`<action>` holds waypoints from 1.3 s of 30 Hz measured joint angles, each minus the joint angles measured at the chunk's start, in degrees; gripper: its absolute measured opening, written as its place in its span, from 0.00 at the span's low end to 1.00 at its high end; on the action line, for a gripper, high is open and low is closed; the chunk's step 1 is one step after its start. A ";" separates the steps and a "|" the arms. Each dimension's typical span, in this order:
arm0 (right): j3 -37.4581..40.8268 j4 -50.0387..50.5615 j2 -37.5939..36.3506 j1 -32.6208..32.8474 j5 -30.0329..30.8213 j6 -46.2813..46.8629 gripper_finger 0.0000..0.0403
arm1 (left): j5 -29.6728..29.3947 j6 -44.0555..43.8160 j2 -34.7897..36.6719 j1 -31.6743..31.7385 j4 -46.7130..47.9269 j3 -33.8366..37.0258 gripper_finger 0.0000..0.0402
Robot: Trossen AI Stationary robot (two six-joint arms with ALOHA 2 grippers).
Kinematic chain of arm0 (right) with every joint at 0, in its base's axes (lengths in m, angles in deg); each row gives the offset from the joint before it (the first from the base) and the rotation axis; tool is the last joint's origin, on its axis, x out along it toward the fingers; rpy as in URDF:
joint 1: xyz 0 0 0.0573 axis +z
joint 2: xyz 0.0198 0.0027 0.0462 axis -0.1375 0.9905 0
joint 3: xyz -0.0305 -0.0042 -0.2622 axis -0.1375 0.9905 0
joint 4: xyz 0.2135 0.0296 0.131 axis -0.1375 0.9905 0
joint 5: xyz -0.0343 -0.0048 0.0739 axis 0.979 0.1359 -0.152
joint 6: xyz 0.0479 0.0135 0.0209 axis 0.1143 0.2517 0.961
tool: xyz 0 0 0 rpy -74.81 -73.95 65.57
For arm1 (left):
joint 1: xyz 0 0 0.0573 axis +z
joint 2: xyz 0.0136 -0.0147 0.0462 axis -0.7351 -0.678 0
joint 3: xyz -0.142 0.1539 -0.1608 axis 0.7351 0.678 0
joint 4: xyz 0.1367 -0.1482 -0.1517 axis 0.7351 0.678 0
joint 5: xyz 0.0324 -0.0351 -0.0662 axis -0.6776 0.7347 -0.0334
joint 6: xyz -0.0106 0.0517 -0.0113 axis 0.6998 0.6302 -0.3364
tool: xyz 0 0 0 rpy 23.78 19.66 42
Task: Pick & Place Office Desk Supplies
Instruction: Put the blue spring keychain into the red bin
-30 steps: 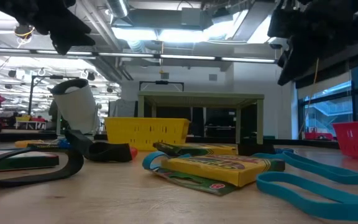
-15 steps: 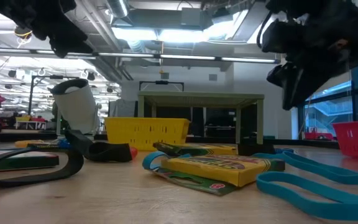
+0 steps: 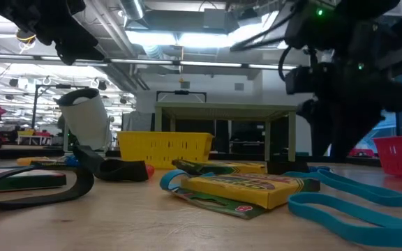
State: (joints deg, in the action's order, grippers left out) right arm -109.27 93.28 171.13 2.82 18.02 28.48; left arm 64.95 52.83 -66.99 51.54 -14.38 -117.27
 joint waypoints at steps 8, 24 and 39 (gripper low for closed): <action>-0.17 -0.92 4.15 0.03 2.91 -0.09 0.57 | -0.04 -0.05 0.00 0.00 -0.02 0.00 0.54; -0.11 -3.02 4.86 -0.09 3.60 7.79 0.04 | 0.04 -1.50 0.00 0.00 -0.01 0.00 0.54; 0.16 4.03 -7.26 -0.07 2.68 19.83 0.02 | 2.49 -6.16 0.00 0.00 -0.12 0.00 0.54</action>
State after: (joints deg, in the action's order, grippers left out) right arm -109.11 97.31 163.87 2.75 20.70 48.31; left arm 67.44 46.67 -66.99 51.54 -14.50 -117.27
